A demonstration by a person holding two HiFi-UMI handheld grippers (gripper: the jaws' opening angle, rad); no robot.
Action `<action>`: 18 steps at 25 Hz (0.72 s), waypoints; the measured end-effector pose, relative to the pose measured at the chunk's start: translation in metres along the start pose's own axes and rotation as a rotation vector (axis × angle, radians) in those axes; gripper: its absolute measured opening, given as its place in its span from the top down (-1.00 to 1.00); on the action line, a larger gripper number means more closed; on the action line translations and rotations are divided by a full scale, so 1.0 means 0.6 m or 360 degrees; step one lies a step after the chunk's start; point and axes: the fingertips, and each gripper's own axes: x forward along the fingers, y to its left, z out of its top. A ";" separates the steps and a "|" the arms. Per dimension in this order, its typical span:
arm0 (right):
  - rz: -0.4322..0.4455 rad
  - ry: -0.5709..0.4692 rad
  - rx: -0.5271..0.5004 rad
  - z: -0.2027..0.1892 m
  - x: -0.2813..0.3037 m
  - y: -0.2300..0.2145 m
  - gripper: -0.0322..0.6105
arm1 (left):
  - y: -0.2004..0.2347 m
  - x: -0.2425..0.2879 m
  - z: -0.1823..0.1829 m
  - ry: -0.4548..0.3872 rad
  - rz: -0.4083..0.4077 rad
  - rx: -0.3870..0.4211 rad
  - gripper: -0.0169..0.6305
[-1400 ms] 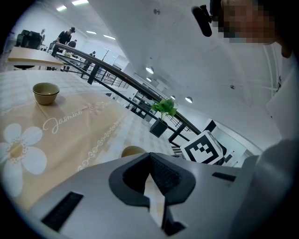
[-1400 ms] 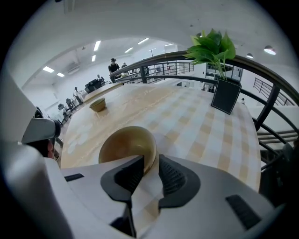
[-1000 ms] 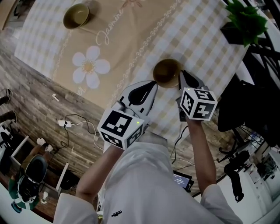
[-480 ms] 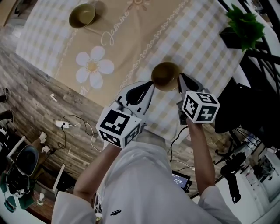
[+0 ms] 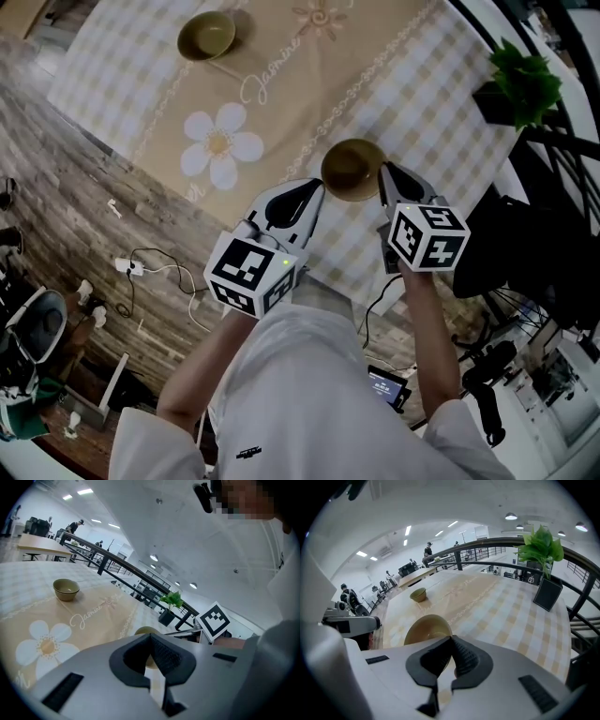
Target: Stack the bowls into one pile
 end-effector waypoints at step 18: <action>0.0202 -0.0030 -0.0335 0.143 0.150 0.226 0.78 | 0.205 -0.129 0.071 -0.0196 0.0219 -0.0067 0.90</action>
